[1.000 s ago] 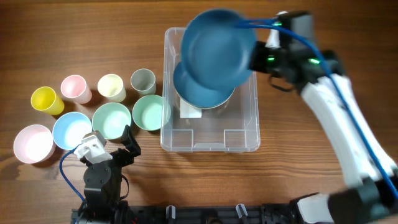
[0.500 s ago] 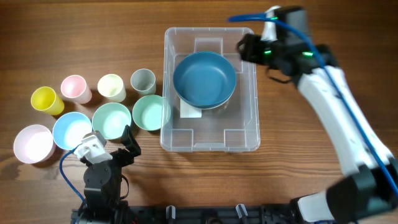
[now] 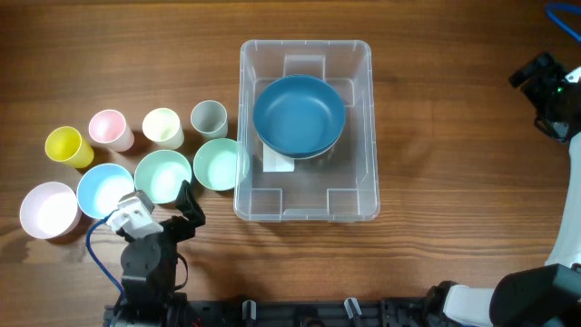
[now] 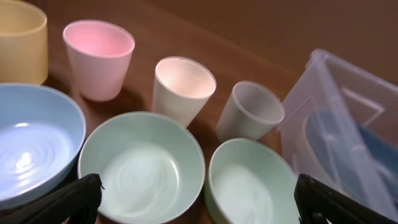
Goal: Pack container
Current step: 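Reach the left gripper to the pink bowl and grasp its rim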
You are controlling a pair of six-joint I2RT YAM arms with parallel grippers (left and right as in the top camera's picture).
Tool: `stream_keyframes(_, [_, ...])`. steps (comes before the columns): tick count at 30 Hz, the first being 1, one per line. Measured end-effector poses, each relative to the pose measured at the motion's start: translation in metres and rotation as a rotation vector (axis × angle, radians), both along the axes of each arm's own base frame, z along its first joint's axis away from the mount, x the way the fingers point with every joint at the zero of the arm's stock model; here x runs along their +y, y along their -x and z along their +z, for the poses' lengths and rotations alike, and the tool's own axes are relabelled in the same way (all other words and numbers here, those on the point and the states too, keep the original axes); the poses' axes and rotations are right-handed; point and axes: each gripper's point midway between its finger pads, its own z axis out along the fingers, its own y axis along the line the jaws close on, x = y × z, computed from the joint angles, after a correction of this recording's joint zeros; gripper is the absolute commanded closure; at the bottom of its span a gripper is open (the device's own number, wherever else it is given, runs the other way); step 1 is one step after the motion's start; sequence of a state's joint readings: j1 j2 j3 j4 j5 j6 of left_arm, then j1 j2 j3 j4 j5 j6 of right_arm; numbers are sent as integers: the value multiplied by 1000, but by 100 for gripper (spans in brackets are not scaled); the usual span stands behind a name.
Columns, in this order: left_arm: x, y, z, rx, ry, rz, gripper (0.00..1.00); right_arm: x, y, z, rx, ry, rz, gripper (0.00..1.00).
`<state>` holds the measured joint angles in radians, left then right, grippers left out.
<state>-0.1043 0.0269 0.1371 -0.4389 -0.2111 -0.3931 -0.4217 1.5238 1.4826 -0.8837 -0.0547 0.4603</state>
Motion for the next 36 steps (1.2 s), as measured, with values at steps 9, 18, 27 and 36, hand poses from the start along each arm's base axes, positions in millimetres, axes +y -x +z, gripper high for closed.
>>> stream_keyframes(9, [-34, 1, -3, 14, 71, -182, 0, 1, 0, 0, 2, -1, 1, 0])
stream_keyframes(18, [-52, 4, 15, -17, 151, -271, 0, 1, 0, 0, 2, -1, 1, 0])
stream_keyframes(27, [11, 25, 104, -46, 158, 98, 0, 1, 0, 0, 3, -1, 1, 0])
stream_keyframes(36, [83, 16, 164, 94, 62, 497, 0, 1, 0, 0, 2, -3, -2, 0])
